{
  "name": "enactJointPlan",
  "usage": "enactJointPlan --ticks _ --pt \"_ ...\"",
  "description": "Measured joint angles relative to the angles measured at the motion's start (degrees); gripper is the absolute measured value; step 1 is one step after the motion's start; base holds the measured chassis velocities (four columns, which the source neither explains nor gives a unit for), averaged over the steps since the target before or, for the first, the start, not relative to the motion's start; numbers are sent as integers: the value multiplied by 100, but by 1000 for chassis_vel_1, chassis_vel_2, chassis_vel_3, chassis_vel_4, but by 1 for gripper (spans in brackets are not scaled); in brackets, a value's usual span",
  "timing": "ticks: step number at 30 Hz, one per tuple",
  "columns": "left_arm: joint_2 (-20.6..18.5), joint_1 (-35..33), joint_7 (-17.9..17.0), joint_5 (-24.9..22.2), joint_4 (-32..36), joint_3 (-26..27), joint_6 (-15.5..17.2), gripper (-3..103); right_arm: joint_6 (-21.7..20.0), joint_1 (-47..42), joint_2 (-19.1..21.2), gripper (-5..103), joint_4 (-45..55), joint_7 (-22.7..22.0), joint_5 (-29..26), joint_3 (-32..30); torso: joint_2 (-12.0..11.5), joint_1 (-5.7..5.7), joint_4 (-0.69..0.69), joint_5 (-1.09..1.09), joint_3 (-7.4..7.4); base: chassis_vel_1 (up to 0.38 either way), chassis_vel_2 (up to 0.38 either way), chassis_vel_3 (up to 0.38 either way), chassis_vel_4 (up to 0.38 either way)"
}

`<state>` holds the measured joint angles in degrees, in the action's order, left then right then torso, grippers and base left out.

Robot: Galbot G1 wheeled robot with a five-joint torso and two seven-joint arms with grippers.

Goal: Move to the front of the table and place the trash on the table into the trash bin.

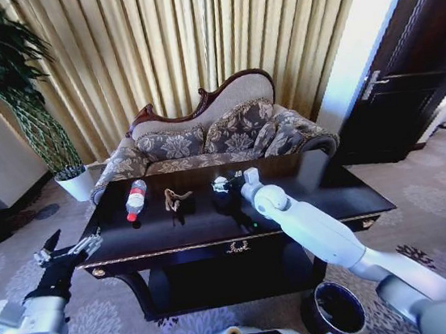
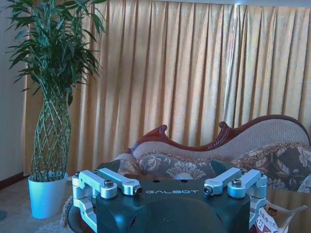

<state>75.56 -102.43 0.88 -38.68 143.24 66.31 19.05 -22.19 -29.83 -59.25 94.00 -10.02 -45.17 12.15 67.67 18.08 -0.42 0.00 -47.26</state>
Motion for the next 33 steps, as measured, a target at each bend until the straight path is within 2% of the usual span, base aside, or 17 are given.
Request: enactJointPlan --ticks 11,18,28,30,31,33 --pt "-11 16 -2 -29 0 27 2 100 -33 -112 -11 100 189 -9 -9 79 0 0 0 -1 0 0 0 0 0" --pt "-12 13 0 -37 0 69 -14 100 -28 -25 -176 100 -151 1 115 175 0 0 0 0 0 0 0 0 0" --pt "-37 12 -3 -42 0 102 -35 100 7 20 -198 101 -355 144 231 155 0 0 -1 0 0 0 0 0 0" --pt "-73 12 -4 -53 0 123 -37 100 19 20 -237 91 -381 148 247 145 1 0 0 0 0 0 0 0 0" --pt "-73 12 -4 -53 0 123 -37 100 19 20 -237 91 -381 148 247 145 1 0 0 0 0 0 0 0 0" --pt "-75 12 -5 -59 0 122 -38 100 40 20 -265 80 -405 149 264 146 0 0 0 0 0 0 0 0 0"
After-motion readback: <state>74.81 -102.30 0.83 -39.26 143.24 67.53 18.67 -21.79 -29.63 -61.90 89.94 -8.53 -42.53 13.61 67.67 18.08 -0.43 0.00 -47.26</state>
